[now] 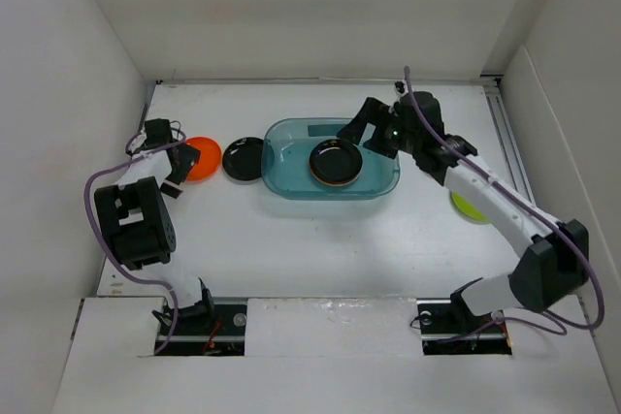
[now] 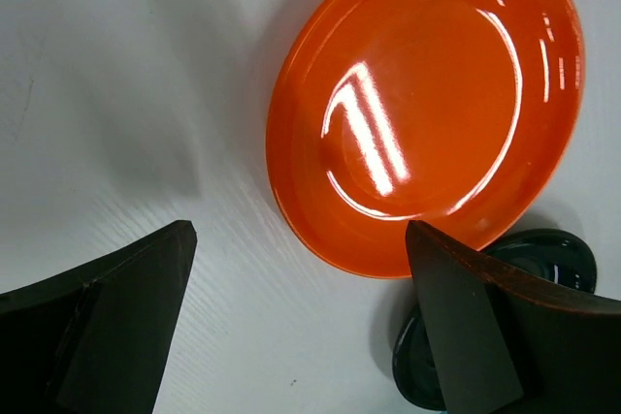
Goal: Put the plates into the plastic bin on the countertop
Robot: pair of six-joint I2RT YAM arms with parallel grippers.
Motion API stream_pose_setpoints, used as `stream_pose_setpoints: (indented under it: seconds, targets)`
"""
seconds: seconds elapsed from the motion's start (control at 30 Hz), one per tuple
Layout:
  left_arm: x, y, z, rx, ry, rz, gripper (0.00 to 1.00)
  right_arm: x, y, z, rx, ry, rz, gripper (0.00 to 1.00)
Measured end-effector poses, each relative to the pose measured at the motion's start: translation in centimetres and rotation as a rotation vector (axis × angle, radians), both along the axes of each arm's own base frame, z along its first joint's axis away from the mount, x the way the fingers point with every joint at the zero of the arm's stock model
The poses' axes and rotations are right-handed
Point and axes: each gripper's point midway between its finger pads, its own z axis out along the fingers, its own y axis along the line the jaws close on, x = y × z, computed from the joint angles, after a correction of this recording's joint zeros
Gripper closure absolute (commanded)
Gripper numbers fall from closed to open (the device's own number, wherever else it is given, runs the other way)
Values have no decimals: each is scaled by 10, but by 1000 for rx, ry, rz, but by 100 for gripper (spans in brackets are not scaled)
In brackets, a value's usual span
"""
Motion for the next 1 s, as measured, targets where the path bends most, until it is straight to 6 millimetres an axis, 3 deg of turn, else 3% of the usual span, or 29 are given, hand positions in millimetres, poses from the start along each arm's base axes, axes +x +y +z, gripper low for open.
stream_pose_setpoints:
  seconds: [0.17, 0.27, 0.3, 0.4, 0.57, 0.67, 0.9, 1.0]
  targets:
    - [2, 0, -16, -17, 10, 29, 17, -31, -10, 26, 31, -63, 20, 1]
    - [2, 1, -20, -21, 9, 47, 25, -40, -17, 34, 46, -85, 19, 1]
    - [4, 2, -21, -19, 3, 53, 43, -42, -20, 36, 51, -91, 19, 1]
    - [8, 4, -24, -22, -10, 75, 73, -43, -33, 43, 57, -109, -1, 1]
    - [11, 4, -30, -34, -18, 106, 86, -48, -52, 49, 65, -125, -30, 1]
    - [14, 6, -28, -38, -34, 127, 100, -48, -57, 54, 73, -137, -40, 1]
    - [18, 11, -23, -35, -54, 162, 100, -52, -65, 63, 85, -157, -51, 1]
    - [20, 13, -2, 23, -77, 170, 100, -58, -67, 66, 86, -163, -50, 1]
